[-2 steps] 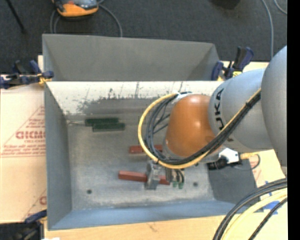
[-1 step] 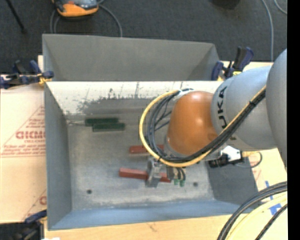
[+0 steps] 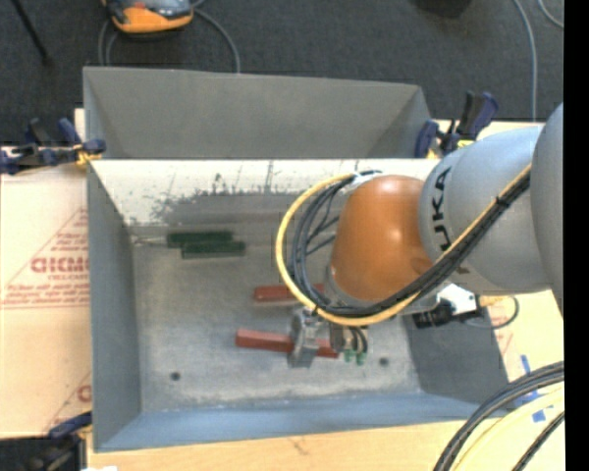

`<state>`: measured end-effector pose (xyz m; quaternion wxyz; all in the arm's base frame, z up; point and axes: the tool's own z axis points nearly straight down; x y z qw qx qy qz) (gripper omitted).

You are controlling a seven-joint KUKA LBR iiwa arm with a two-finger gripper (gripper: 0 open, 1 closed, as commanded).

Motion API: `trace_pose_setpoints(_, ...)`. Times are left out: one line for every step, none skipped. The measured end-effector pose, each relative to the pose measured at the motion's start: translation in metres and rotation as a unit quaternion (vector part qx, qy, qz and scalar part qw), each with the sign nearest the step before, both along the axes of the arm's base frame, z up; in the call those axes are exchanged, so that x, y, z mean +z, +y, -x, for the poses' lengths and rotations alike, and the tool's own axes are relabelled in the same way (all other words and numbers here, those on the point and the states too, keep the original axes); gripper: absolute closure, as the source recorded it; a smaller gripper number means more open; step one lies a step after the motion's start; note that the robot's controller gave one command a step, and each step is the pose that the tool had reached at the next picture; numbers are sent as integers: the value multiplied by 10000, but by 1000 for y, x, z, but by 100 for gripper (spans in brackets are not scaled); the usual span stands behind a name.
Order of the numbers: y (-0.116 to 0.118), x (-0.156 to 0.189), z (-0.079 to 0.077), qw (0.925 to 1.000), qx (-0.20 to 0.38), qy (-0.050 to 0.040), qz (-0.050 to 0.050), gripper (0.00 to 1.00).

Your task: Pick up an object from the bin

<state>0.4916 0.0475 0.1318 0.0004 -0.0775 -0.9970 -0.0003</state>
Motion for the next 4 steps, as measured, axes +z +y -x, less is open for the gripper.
trace_pose_setpoints(0,16,0,10000,-4,-4,-1,100)
trace_pose_setpoints(0,26,-1,10000,-6,-23,-2,100)
trace_pose_setpoints(0,35,-1,10000,-10,-8,0,100)
trace_pose_setpoints(-1,44,-1,10000,-14,-18,-1,100)
